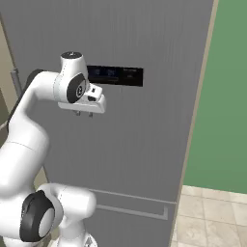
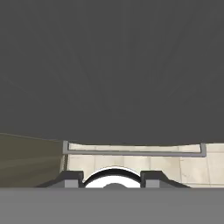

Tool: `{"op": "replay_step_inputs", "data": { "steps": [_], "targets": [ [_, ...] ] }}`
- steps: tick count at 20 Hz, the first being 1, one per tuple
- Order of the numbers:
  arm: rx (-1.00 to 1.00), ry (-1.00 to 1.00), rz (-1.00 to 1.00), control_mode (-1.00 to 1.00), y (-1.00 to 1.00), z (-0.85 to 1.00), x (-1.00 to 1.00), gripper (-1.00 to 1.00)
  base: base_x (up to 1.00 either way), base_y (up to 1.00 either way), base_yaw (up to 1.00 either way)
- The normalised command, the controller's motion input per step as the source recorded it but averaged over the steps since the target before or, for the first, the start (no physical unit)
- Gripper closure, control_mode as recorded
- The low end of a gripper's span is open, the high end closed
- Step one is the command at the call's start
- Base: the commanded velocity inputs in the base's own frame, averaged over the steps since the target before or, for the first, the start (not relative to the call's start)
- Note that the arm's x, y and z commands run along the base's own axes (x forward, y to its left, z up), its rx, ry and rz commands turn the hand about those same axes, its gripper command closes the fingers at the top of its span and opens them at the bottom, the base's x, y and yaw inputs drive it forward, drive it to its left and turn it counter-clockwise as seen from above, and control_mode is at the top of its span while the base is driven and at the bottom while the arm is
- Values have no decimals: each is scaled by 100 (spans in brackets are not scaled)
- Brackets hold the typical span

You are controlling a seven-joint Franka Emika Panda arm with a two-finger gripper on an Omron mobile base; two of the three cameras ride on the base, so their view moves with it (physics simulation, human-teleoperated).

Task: Open the fridge, remove the banana, lemon, and fish, and place them on any counter.

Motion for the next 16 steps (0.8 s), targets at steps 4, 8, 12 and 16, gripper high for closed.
{"op": "replay_step_inputs", "data": {
  "steps": [4,8,12,16],
  "targets": [
    [0,0,0,100,0,0,0,-100,-20,8,1],
    [0,0,0,100,0,0,0,-100,-74,22,9],
    [0,0,0,100,0,0,0,-100,-87,31,13],
    [0,0,0,100,0,0,0,-100,-75,30,13]
  ]
}}
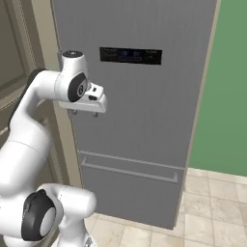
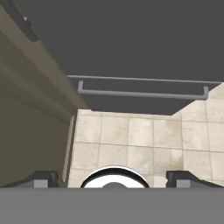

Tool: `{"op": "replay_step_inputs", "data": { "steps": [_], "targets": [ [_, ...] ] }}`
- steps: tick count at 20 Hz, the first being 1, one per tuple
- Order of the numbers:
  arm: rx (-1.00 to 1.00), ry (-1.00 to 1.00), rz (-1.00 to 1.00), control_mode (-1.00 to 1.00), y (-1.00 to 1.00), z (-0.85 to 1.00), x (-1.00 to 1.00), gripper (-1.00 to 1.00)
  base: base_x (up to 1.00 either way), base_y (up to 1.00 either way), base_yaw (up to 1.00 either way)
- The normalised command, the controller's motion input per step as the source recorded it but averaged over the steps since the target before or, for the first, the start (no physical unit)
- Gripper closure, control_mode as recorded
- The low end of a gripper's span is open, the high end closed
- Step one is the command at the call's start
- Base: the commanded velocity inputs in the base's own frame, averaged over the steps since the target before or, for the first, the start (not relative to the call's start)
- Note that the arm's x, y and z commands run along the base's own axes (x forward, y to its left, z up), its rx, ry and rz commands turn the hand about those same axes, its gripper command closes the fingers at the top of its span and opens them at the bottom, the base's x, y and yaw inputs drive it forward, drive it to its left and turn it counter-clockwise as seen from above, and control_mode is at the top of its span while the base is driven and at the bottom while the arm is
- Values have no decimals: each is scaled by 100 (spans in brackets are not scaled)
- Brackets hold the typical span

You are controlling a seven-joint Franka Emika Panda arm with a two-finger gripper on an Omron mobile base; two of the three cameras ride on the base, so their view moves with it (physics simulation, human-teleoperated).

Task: Open the fridge, remove the banana, lemon, and fish, and place them on any counter.

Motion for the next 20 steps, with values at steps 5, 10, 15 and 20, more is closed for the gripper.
{"op": "replay_step_inputs", "data": {
  "steps": [5,10,15,20],
  "targets": [
    [0,0,0,100,0,0,0,-100,-52,23,9],
    [0,0,0,100,0,0,0,-100,0,3,0],
    [0,0,0,100,0,0,0,-100,0,0,0],
    [0,-3,2,-100,9,-5,0,-100,0,12,0]
  ]
}}
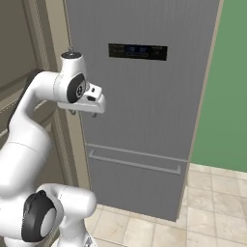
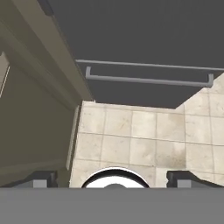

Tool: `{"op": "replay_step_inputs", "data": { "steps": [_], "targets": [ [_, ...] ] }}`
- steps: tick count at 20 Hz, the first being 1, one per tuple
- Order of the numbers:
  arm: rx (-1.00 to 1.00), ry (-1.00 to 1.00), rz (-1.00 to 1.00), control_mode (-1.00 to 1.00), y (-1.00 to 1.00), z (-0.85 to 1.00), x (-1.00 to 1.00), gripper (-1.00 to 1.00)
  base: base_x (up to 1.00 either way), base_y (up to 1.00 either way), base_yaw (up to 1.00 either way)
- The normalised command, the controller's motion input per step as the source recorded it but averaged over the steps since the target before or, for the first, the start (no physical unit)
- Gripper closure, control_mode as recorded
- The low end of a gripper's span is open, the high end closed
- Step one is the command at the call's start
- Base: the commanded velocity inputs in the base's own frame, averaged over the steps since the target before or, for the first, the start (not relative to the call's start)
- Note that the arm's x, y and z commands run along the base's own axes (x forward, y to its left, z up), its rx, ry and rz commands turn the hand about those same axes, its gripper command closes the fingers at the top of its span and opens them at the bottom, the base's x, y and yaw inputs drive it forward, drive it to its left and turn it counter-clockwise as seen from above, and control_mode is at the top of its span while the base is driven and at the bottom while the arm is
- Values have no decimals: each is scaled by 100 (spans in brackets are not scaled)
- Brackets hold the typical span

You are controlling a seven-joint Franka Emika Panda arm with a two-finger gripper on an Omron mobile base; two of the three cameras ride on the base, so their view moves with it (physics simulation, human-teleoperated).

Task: Open the fridge, remove the banana, lemon, and fish, and place them on any counter.

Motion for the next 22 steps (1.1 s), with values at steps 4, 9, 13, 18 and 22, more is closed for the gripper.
{"op": "replay_step_inputs", "data": {
  "steps": [4,9,13,18,22],
  "targets": [
    [0,-41,27,-100,61,-10,0,-100,0,0,0],
    [0,-46,18,-100,69,0,8,-100,0,0,0],
    [0,-6,4,-100,72,3,54,-100,0,0,0],
    [0,12,0,-100,82,2,70,-100,0,0,0],
    [0,13,-1,-100,50,11,44,-100,0,0,0]
  ]
}}
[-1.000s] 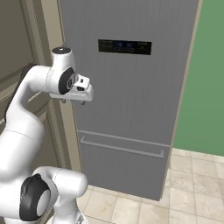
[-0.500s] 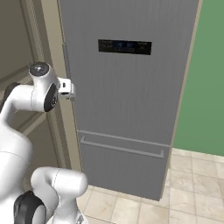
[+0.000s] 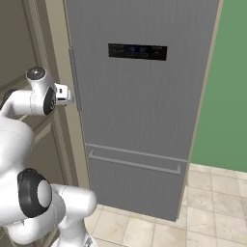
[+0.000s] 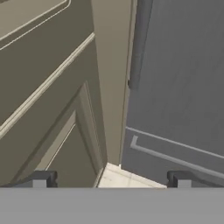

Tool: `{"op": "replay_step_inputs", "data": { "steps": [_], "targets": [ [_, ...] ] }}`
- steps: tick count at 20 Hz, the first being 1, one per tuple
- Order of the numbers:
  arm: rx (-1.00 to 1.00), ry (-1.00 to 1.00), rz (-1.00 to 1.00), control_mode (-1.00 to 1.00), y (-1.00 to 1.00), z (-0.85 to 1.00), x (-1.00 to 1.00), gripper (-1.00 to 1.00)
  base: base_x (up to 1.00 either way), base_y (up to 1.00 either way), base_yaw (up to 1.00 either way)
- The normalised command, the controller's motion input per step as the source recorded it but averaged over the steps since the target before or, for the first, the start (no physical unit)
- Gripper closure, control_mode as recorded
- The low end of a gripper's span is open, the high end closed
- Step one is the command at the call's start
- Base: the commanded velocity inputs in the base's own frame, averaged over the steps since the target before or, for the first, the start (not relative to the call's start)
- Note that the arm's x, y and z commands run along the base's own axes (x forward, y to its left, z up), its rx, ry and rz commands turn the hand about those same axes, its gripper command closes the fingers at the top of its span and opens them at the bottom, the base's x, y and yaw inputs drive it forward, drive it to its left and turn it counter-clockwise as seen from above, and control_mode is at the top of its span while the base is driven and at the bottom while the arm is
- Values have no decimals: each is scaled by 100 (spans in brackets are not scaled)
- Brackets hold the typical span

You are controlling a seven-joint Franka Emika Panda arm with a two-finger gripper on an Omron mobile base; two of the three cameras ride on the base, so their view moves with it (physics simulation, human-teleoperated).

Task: Open the fridge, remove the banana, lemon, and fish, and place them on any counter.

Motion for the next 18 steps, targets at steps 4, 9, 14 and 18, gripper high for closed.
{"op": "replay_step_inputs", "data": {
  "steps": [4,9,14,18],
  "targets": [
    [0,2,-9,-100,22,7,19,-100,0,0,0],
    [0,-6,-9,-100,1,0,11,-100,0,0,0],
    [6,-9,-7,-100,0,1,20,-100,0,0,0],
    [15,-5,-2,-100,0,2,39,-100,0,0,0]
  ]
}}
